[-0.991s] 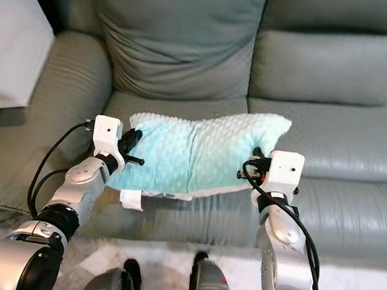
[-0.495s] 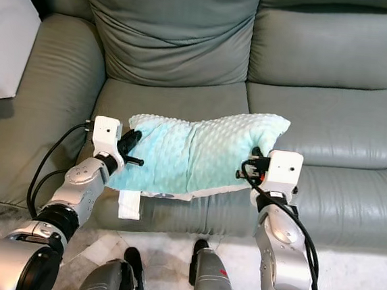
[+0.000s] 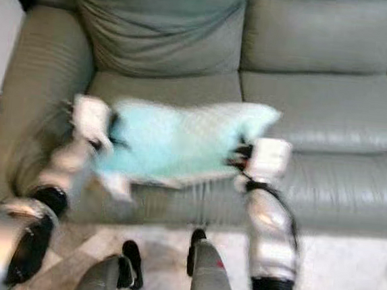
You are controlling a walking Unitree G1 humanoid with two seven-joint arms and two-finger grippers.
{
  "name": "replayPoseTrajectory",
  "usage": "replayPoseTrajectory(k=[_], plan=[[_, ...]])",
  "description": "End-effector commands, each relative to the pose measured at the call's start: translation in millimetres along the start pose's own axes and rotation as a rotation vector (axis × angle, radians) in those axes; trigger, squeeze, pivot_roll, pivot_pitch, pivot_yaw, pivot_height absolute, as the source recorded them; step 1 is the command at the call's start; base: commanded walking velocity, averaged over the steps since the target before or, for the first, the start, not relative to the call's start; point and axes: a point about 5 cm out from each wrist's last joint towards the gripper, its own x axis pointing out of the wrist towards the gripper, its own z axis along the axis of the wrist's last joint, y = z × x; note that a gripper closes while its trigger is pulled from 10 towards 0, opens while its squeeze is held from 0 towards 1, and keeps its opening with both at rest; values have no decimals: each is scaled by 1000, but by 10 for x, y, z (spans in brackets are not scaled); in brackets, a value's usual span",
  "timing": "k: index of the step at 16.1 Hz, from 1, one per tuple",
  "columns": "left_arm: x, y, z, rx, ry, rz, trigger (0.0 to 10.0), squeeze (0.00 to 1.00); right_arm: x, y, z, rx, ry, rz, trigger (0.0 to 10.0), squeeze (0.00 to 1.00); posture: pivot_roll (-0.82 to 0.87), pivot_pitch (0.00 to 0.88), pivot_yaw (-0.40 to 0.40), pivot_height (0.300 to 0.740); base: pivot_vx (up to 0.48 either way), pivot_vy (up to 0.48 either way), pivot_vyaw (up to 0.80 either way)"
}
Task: Move the pillow to the sofa
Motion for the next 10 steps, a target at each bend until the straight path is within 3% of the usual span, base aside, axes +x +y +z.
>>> replayPoseTrajectory(k=[1,10], plan=[[-79,63,-193,1,62,35,10000,0,-36,19,-80,2,18,17,10000,0,-329,480,59,740,0,0,0],[-64,131,-154,9,57,86,10000,0,-3,32,-144,-5,4,33,10000,0,-329,490,51,740,0,0,0]])
